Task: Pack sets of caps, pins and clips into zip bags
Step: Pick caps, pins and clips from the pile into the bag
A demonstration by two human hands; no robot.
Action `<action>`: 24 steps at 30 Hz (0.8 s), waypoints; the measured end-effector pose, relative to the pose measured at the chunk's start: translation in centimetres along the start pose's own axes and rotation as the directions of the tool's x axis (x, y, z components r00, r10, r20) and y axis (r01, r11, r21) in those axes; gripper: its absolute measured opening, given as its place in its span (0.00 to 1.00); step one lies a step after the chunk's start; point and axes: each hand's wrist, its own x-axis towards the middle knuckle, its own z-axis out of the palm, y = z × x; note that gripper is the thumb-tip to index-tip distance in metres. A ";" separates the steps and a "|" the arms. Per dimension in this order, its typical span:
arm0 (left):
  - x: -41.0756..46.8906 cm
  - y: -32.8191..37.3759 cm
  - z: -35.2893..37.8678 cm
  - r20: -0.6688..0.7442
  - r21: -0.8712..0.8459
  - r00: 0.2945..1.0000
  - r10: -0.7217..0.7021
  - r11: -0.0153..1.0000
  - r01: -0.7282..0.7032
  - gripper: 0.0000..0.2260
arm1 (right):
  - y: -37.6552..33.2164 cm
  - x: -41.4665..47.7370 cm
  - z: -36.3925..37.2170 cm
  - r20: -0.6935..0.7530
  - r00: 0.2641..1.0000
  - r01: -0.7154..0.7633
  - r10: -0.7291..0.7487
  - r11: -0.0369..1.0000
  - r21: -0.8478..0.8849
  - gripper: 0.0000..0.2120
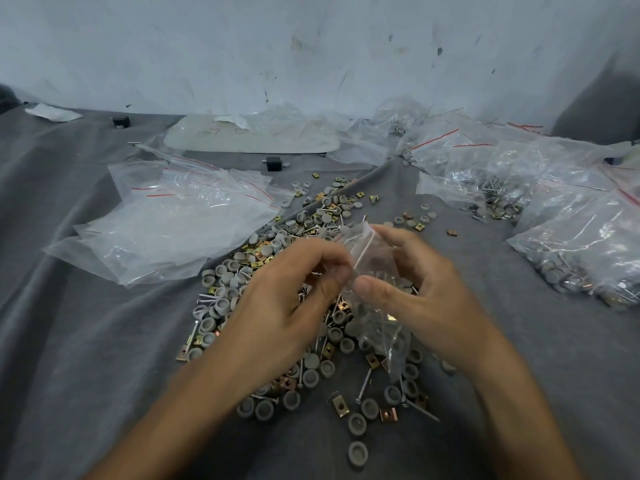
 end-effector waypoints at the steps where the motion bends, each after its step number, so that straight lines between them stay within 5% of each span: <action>1: 0.0 0.0 0.0 0.004 -0.023 1.000 -0.004 1.000 0.004 0.04 | 0.0 0.0 0.0 -0.012 1.000 0.007 -0.007 1.000 0.002 0.34; 10: -0.1 0.1 0.1 0.073 -0.150 0.997 -0.031 0.988 0.042 0.07 | -0.6 -0.4 0.3 0.167 0.986 -0.061 0.025 0.975 0.213 0.34; 18: 0.5 -0.7 -0.8 -0.173 -0.138 0.979 -0.105 0.987 0.082 0.05 | 0.6 -0.8 -1.3 0.500 0.859 -0.225 0.112 0.959 0.172 0.50; 20: 0.7 -0.9 -1.1 -0.192 -0.134 0.976 -0.102 0.988 0.077 0.04 | 0.7 -0.7 -1.4 0.454 0.883 -0.198 0.118 0.971 0.132 0.47; 24: 0.7 -0.9 -1.8 -0.198 -0.093 0.979 -0.042 0.995 0.024 0.04 | 0.5 -0.2 -1.6 0.131 0.988 -0.087 0.079 0.995 0.050 0.31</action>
